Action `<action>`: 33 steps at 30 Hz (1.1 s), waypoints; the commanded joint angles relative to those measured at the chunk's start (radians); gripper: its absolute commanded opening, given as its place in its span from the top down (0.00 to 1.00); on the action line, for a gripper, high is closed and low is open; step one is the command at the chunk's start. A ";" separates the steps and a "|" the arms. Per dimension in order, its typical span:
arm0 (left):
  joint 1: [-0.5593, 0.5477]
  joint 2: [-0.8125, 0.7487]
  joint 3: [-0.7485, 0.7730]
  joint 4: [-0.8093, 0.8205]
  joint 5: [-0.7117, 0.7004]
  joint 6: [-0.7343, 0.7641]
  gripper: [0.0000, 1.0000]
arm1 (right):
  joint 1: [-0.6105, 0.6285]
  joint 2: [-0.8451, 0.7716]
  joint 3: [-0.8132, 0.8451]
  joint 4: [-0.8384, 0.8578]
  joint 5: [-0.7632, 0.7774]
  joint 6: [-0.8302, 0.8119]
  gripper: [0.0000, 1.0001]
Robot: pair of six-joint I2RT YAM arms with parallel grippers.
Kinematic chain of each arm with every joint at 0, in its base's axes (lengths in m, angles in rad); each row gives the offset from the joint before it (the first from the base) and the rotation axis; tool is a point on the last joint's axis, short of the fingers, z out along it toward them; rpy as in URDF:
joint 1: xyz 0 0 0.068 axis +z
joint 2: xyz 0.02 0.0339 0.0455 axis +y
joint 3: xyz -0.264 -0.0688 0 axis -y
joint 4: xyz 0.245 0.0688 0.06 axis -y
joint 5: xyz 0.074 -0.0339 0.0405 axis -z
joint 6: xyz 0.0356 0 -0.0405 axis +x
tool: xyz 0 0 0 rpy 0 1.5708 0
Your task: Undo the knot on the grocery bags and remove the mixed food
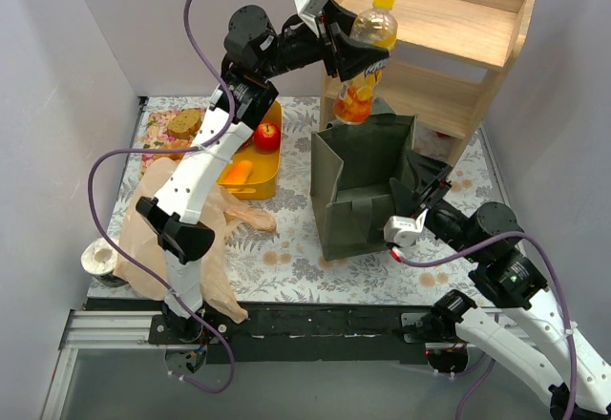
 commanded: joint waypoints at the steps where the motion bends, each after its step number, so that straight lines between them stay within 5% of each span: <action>1: -0.029 0.005 -0.042 0.358 -0.328 0.233 1.00 | -0.003 -0.006 0.027 0.193 0.132 0.151 0.13; 5: -0.048 0.077 0.036 0.386 -0.380 0.335 1.00 | -0.003 0.050 0.085 0.234 0.121 0.306 0.14; 9: -0.071 0.025 -0.112 0.461 -0.439 0.410 1.00 | -0.003 0.192 0.242 0.365 0.239 0.473 0.11; 21: -0.077 -0.144 -0.361 0.474 -0.485 0.422 1.00 | -0.046 0.644 0.884 0.227 0.258 0.990 0.12; 33: -0.107 -0.219 -0.482 0.526 -0.511 0.425 1.00 | -0.144 0.785 0.942 0.260 0.214 1.286 0.11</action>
